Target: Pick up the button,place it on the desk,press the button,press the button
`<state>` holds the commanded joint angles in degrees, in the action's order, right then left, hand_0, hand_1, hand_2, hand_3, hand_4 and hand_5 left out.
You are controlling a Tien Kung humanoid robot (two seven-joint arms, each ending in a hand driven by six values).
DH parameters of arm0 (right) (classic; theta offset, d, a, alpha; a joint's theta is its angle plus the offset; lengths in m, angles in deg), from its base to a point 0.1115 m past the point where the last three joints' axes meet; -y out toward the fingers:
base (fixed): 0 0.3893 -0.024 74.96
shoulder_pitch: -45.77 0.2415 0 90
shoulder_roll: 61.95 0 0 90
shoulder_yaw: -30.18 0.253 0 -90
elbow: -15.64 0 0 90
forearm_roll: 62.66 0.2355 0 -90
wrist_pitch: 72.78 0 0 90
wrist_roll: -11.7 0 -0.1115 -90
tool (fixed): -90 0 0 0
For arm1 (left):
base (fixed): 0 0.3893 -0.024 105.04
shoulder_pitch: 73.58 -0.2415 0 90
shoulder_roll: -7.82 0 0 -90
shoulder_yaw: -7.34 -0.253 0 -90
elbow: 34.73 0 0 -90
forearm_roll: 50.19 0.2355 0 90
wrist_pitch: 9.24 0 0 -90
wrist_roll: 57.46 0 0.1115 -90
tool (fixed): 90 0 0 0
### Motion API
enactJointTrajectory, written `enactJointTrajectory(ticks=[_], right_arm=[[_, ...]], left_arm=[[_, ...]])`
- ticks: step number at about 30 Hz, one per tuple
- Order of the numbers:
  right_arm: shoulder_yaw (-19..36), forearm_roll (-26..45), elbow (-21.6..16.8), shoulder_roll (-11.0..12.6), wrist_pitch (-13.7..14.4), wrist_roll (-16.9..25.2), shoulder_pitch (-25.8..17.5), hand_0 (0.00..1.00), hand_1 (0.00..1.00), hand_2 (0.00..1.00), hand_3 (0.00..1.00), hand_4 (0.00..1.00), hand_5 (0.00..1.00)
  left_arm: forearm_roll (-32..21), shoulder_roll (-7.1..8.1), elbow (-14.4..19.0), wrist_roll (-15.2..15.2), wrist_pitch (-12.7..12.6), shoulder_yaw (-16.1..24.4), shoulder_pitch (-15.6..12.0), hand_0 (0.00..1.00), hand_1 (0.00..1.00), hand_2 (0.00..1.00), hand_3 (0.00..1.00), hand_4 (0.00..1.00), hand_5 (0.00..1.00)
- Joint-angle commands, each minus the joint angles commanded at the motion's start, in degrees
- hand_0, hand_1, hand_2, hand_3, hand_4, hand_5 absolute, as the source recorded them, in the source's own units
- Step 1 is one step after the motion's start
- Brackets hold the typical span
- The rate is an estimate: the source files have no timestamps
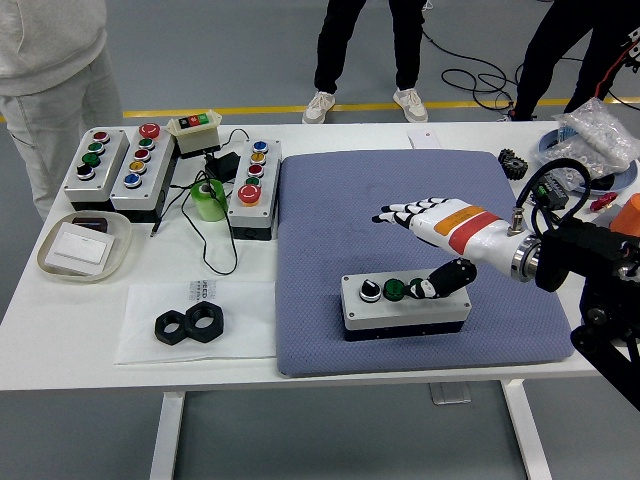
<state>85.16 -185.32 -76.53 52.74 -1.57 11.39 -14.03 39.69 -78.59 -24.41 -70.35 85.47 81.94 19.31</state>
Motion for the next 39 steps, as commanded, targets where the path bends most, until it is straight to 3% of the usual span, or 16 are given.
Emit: enactJointTrajectory(ticks=[1,2,7,8,13,14,18,19,20,25,26,31,32,36,39], right_arm=[[0.48,0.06,-0.70,0.38,0.44,-0.44,-0.20,0.913,0.925,0.963,0.998,0.887,0.272],[1.10,0.02,-1.54,0.88,0.99,-0.91,-0.45,0.667,0.641,0.599,0.849,0.676,0.002],[3.18,-0.19,-5.32,4.52,4.27,-3.19,-1.60,0.667,0.641,0.599,0.849,0.676,0.002],[3.26,-0.21,-5.56,4.81,4.40,-3.29,-1.68,0.472,0.433,0.460,0.813,0.614,0.002],[4.19,-0.98,-7.90,9.05,1.58,-2.91,-3.33,0.472,0.433,0.460,0.813,0.614,0.002],[4.23,-1.16,-8.05,9.36,1.36,-2.86,-3.44,0.266,0.250,0.319,0.823,0.522,0.002],[4.83,-1.81,-9.76,12.56,0.10,-2.57,-4.55,0.266,0.250,0.319,0.823,0.522,0.002],[4.97,-2.15,-9.76,13.96,-0.34,-2.44,-4.89,0.266,0.250,0.319,0.823,0.522,0.002],[5.02,-2.48,-9.76,15.14,-0.69,-2.36,-5.02,0.285,0.162,0.225,0.802,0.532,0.002],[4.75,-3.48,-9.76,22.13,-2.47,-1.62,-4.23,0.285,0.162,0.225,0.802,0.532,0.002],[4.61,-3.17,-9.76,23.90,-3.35,-1.18,-3.73,0.247,0.109,0.156,0.746,0.488,0.002],[3.68,-2.60,-9.76,31.18,-7.56,0.53,-1.77,0.247,0.109,0.156,0.746,0.488,0.002],[3.36,-2.96,-9.76,32.91,-9.30,1.45,-1.29,0.225,0.083,0.136,0.738,0.451,0.002],[1.89,-3.31,-9.76,35.91,-12.42,2.53,-0.49,0.225,0.083,0.136,0.738,0.451,0.002],[0.81,-3.81,-9.76,36.11,-12.41,2.38,-0.18,0.212,0.067,0.122,0.734,0.433,0.002]], left_arm=[[-0.06,0.00,0.00,0.00,-0.02,0.00,-0.03,0.750,0.914,0.962,0.842,0.563,0.998],[-0.21,0.00,0.00,0.00,-0.06,-0.10,-0.06,0.748,0.913,0.961,0.843,0.562,0.998],[-0.85,0.03,0.00,0.04,-0.15,-0.19,-0.13,0.748,0.913,0.961,0.843,0.562,0.998],[-0.90,0.03,0.00,0.04,-0.15,-0.20,-0.13,0.749,0.913,0.962,0.842,0.562,0.998],[-1.95,0.09,0.00,0.13,-0.28,-0.62,-0.26,0.749,0.913,0.962,0.842,0.562,0.998],[-2.06,0.10,0.00,0.14,-0.30,-0.70,-0.27,0.747,0.913,0.962,0.842,0.562,0.998],[-2.84,0.25,0.00,0.28,-0.37,-1.04,-0.34,0.747,0.913,0.962,0.842,0.562,0.998],[-2.94,0.26,0.00,0.29,-0.43,-0.94,-0.33,0.747,0.913,0.962,0.842,0.562,0.998],[-3.07,0.30,0.00,0.30,-0.46,-0.95,-0.33,0.747,0.912,0.962,0.842,0.562,0.998],[-3.41,0.52,0.00,0.31,-0.61,-0.78,-0.24,0.747,0.912,0.962,0.842,0.562,0.998],[-3.56,0.61,0.00,0.31,-0.62,-0.83,-0.21,0.747,0.912,0.962,0.841,0.562,0.998],[-4.12,0.93,0.00,0.35,-0.71,-1.07,-0.09,0.747,0.912,0.962,0.841,0.562,0.998],[-4.40,1.07,0.00,0.40,-0.75,-1.29,-0.07,0.748,0.912,0.962,0.841,0.563,0.998],[-4.46,1.38,0.00,0.44,-0.80,-1.23,-0.14,0.748,0.912,0.962,0.841,0.563,0.998],[-3.86,1.49,0.00,0.37,-0.78,-0.66,-0.24,0.747,0.911,0.961,0.842,0.561,0.998]])
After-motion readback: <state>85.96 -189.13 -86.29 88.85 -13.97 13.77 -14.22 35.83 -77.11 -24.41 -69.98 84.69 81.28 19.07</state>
